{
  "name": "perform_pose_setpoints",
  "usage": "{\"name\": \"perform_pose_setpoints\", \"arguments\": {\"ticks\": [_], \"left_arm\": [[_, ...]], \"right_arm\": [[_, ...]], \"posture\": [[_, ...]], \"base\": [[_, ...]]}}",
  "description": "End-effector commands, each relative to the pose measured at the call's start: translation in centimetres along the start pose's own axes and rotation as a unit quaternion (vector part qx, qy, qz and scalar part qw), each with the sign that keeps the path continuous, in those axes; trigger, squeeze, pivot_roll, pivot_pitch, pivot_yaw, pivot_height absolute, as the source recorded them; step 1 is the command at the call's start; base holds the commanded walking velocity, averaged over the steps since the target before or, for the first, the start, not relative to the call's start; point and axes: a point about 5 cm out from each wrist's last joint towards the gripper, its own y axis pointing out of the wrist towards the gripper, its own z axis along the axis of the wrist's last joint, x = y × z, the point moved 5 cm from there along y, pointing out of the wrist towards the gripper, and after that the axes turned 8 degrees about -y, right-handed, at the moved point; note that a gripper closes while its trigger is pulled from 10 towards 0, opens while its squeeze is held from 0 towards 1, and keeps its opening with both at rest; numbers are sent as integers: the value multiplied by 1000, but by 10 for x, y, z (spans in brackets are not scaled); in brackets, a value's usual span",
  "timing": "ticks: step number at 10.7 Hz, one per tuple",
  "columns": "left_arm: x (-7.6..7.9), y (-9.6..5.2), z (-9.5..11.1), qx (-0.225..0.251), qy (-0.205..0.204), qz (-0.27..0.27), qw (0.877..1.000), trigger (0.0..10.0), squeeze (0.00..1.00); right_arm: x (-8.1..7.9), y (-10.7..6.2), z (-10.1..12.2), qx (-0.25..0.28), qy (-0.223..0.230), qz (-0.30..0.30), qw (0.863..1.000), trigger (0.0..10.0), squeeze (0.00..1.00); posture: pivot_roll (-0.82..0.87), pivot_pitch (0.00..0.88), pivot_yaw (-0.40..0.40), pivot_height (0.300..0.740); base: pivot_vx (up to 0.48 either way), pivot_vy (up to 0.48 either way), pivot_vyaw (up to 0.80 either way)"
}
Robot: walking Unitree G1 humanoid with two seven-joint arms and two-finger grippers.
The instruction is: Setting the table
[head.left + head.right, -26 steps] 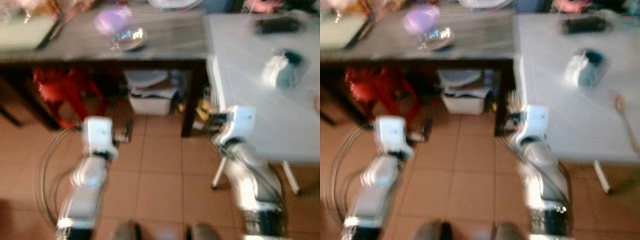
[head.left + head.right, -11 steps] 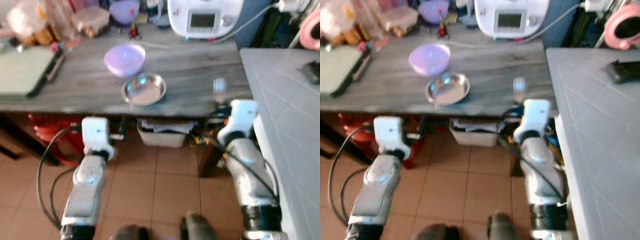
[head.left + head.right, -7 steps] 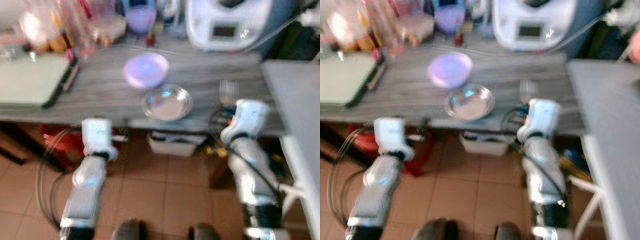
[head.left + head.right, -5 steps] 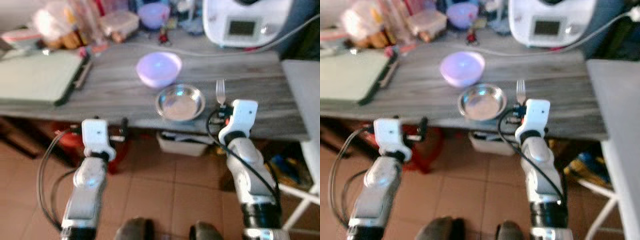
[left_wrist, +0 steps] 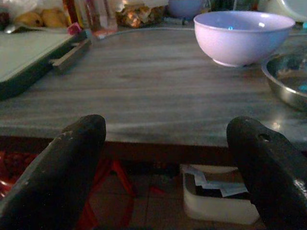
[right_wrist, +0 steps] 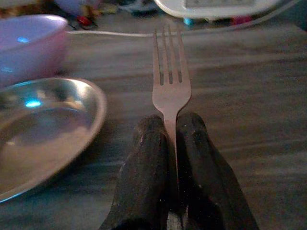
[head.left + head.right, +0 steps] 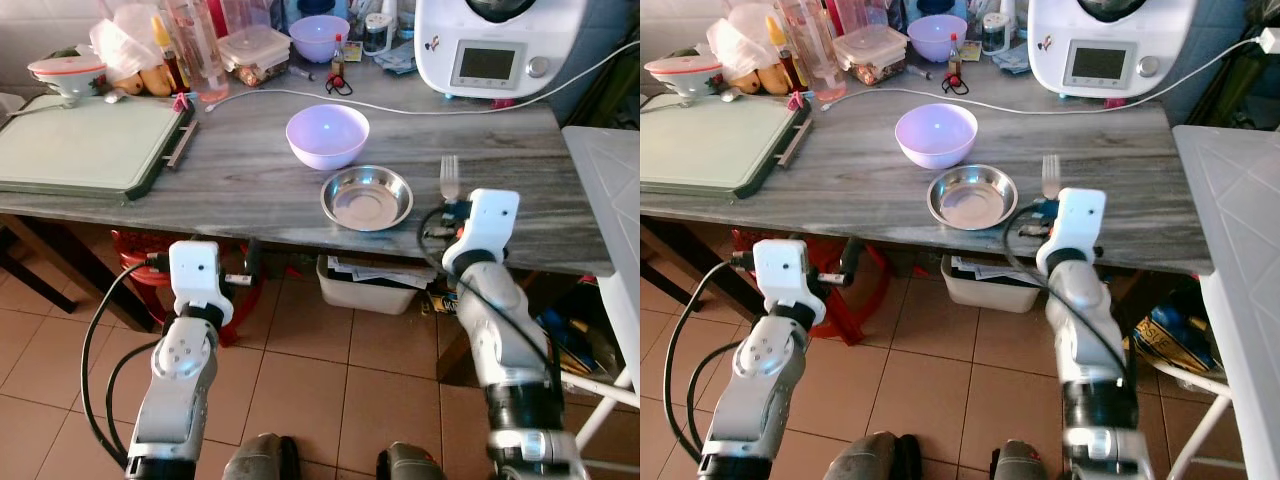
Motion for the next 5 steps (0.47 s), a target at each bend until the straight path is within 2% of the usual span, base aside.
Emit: {"name": "perform_pose_setpoints", "arguments": {"ticks": [1, 3, 5], "left_arm": [[-1, -3, 3, 1, 5, -1, 1000, 10000, 0], [-4, -8, 3, -4, 8, -2, 1000, 10000, 0], [-3, -10, 5, -10, 11, -6, 1000, 10000, 0]], "right_arm": [[2, 5, 5, -1, 10, -7, 1000, 10000, 0], [9, 12, 1, -23, 27, -27, 999, 10000, 0], [8, 20, -2, -40, 48, -31, 998, 10000, 0]], "posture": [[-9, 144, 80, 740], [6, 164, 89, 740], [19, 175, 99, 740]], "base": [[0, 0, 0], [0, 0, 0], [0, 0, 0]]}}
